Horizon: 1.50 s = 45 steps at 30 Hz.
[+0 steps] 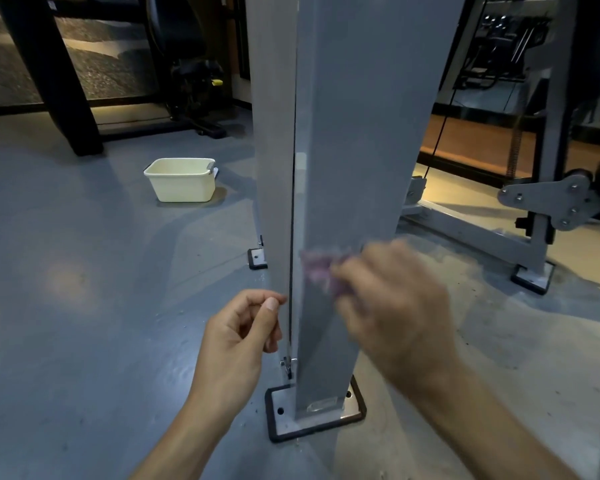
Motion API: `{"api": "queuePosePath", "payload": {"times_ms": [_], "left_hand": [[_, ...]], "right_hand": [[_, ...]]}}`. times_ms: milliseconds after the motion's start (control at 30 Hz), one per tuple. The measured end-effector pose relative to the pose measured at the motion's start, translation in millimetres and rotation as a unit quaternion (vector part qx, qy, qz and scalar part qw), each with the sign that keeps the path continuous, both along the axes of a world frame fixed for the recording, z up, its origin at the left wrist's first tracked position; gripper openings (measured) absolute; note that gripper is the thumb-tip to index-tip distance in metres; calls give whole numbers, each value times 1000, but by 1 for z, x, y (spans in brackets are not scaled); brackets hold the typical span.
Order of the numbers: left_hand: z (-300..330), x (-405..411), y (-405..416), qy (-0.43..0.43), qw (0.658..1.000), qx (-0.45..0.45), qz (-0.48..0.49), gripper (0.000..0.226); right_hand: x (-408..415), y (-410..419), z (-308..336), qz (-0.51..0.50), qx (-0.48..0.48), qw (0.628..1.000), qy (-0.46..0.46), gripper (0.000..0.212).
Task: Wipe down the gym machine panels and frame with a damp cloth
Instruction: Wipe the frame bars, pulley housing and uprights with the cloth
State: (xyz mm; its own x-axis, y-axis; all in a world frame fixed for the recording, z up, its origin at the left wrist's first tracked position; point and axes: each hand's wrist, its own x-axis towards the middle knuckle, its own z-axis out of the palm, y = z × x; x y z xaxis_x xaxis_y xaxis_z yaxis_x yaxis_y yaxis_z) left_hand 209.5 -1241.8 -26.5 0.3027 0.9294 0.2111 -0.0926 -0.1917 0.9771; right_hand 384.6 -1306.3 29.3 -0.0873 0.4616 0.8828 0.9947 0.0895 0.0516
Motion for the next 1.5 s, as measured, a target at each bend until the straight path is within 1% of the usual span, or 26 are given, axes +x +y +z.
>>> {"api": "queuePosePath", "payload": {"times_ms": [67,100,167,233,300,367,400,467,600,633,700,767,833,867,900,933,1000,1067,1100,1167,1200,1267,1300,1367,1433,1500], "left_hand": [[-2,3,1,4,1000,-7,4,22],[-3,4,1,3,1000,-9,8,22],[-6,5,3,-1,1000,-11,14,23],[-8,5,4,1,1000,-12,14,24],[-11,2,4,4,1000,-12,14,25],[-13,1,3,3,1000,-15,17,24],[-13,0,3,1,1000,-16,17,24],[-13,2,3,2,1000,-16,14,25],[-13,7,4,-4,1000,-22,10,23],[-12,8,4,-4,1000,-22,9,22],[-11,9,4,2,1000,-17,6,22],[-11,8,2,12,1000,-5,4,23],[-11,6,0,19,1000,3,4,24],[-11,4,-2,17,1000,3,3,24],[-11,3,-2,15,1000,2,0,25],[-11,2,-3,16,1000,1,-4,26],[-9,3,-4,22,1000,2,-14,26],[-9,5,-4,26,1000,4,-16,25],[-8,8,-4,24,1000,6,-16,24],[-6,12,-4,9,1000,5,-18,16],[-5,13,-5,3,1000,4,-19,12],[-6,12,-5,-1,1000,3,-21,12],[-9,11,-6,2,1000,2,-22,14],[-14,8,-7,14,1000,0,-17,23],[-15,7,-8,18,1000,0,-14,29],[-15,10,-7,18,1000,6,-8,31]], "right_hand": [[3,4,39,-1,48,999,26,16],[3,6,48,-5,64,997,37,14],[-2,8,41,-16,69,997,38,17],[-14,8,4,3,31,999,25,27],[-18,5,-45,22,-43,999,-10,33],[-16,2,-79,19,-106,993,-44,31],[-15,1,-84,17,-117,992,-45,29],[-15,1,-68,25,-106,994,-23,27],[-18,9,2,23,-14,999,30,18],[-19,11,7,19,-2,999,32,17],[-20,11,-6,26,-2,999,21,23],[-19,6,-40,37,-50,998,-1,27],[-13,0,-71,34,-119,992,-20,23],[-8,-2,-75,29,-134,990,-19,20],[-3,-2,-68,24,-124,992,-11,21],[2,-2,-51,24,-93,995,6,23],[18,-3,0,28,-6,998,49,26],[36,-1,54,14,59,995,82,14],[40,2,71,-3,79,992,94,7],[36,5,71,-9,90,989,114,4],[31,5,57,8,82,990,115,4],[22,1,11,30,48,993,106,15],[23,-2,-15,29,18,995,96,22],[29,-8,-57,19,-65,995,76,26],[32,-12,-69,12,-119,990,68,28],[32,-11,-47,13,-99,991,85,24]]}}
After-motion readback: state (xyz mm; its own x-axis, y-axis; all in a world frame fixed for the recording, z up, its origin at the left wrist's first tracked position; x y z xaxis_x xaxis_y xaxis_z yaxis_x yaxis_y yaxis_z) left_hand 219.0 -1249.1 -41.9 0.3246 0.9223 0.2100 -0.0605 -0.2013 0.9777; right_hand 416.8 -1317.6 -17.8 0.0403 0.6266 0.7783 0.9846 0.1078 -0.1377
